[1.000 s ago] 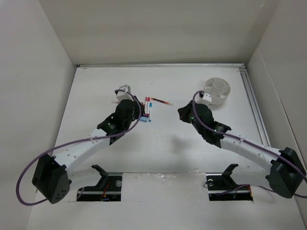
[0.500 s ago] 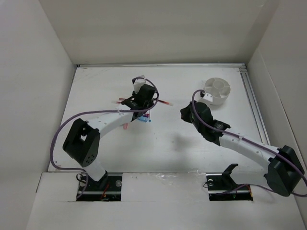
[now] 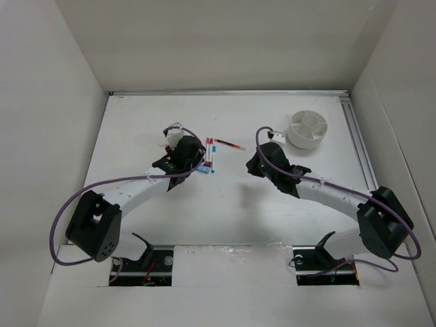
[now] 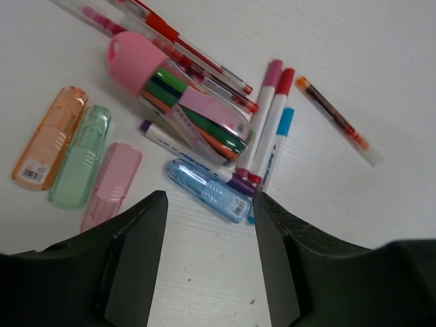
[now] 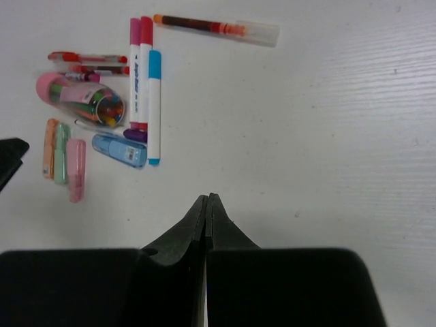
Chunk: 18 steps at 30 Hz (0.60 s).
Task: Sort the stationery into containers
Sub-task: Pick up the stationery from the center of the board.
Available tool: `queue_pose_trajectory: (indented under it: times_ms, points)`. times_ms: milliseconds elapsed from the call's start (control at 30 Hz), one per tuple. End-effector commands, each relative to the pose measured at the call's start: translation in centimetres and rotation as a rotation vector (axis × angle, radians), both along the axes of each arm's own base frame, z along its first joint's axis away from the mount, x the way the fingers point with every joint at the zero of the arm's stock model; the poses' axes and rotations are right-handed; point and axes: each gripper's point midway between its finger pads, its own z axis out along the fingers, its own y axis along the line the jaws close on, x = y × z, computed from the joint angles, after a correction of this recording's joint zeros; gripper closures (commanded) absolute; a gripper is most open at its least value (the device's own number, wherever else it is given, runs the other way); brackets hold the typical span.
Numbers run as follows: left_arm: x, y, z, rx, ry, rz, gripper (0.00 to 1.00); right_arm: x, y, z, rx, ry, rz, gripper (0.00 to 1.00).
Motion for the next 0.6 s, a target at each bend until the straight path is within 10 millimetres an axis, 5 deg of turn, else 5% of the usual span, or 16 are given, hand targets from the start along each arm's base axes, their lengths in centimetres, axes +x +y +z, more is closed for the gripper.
queue_pose_trajectory:
  times_ms: [0, 67, 167, 233, 367, 567]
  points:
    - [1.4, 0.8, 2.5, -0.122, -0.099, 0.1, 0.49, 0.7, 2.8, 3.3, 0.071, -0.072, 0.081, 0.98]
    - [2.1, 0.9, 3.5, -0.143, -0.115, 0.129, 0.44, 0.5, 3.2, 3.5, 0.077, -0.078, 0.092, 0.78]
    - [3.3, 2.8, 3.2, -0.182, -0.096, 0.214, 0.43, 0.3, 3.0, 3.0, 0.057, -0.077, 0.101, 0.65]
    - [4.2, 2.2, 3.2, -0.289, -0.091, 0.185, 0.43, 0.1, 3.1, 3.9, 0.067, -0.095, 0.116, 0.54]
    - [6.0, 3.8, 1.3, -0.372, -0.011, 0.242, 0.44, -0.3, 3.2, 3.8, 0.075, -0.089, 0.134, 0.49]
    - [8.1, 5.3, 1.1, -0.386, 0.023, 0.339, 0.44, -0.5, 3.5, 3.8, 0.077, -0.086, 0.158, 0.49]
